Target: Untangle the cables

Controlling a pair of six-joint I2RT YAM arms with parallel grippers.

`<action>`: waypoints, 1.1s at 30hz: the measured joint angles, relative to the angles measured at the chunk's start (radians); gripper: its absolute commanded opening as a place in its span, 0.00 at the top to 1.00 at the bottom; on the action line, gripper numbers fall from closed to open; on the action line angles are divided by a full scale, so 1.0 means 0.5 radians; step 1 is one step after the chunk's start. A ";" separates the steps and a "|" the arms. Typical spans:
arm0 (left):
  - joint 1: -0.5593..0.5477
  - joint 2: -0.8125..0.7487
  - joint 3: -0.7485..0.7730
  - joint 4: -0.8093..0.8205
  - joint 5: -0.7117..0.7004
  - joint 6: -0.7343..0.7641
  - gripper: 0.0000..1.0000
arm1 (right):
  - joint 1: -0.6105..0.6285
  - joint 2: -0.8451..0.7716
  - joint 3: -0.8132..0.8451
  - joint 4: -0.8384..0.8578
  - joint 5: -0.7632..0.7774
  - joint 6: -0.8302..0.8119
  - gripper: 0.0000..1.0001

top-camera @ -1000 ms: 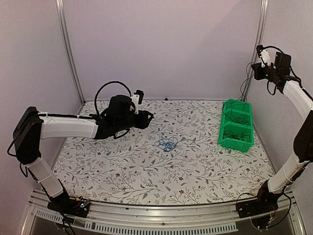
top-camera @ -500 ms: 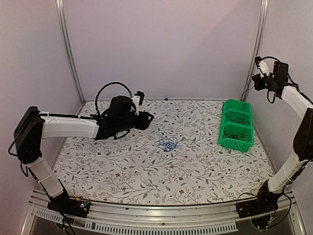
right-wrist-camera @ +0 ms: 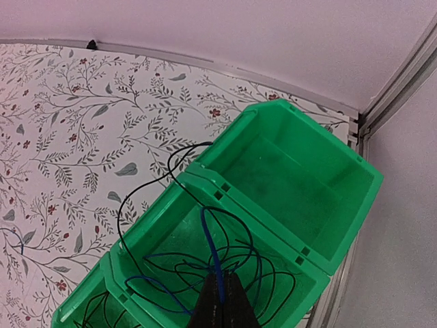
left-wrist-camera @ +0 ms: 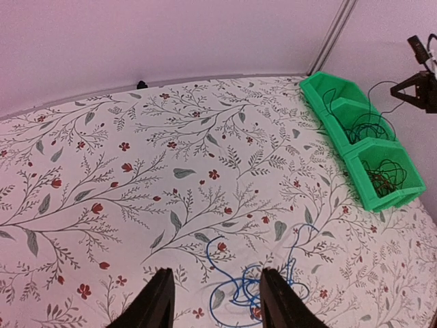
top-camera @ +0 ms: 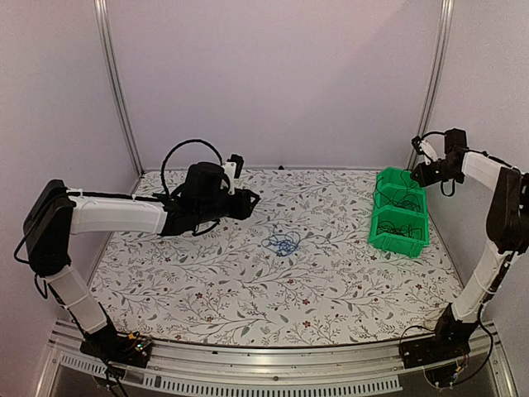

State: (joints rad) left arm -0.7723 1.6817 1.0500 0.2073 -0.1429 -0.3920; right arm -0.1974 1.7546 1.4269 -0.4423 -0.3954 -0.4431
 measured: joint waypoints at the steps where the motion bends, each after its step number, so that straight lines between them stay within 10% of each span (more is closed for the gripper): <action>1: 0.000 0.000 0.000 -0.002 0.001 -0.002 0.55 | 0.000 0.039 0.002 -0.043 -0.001 -0.009 1.00; 22: -0.001 0.095 0.053 -0.065 0.053 -0.049 0.54 | 0.008 0.655 0.356 -0.555 0.165 -0.075 1.00; 33: -0.001 0.278 0.179 -0.163 0.165 -0.064 0.54 | 0.089 0.530 0.399 -0.745 0.274 -0.076 0.65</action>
State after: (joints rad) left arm -0.7727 1.8206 1.1393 0.1257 -0.0605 -0.4240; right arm -0.1528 2.0197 1.6264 -0.8150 -0.2584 -0.4812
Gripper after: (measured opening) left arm 0.460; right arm 0.291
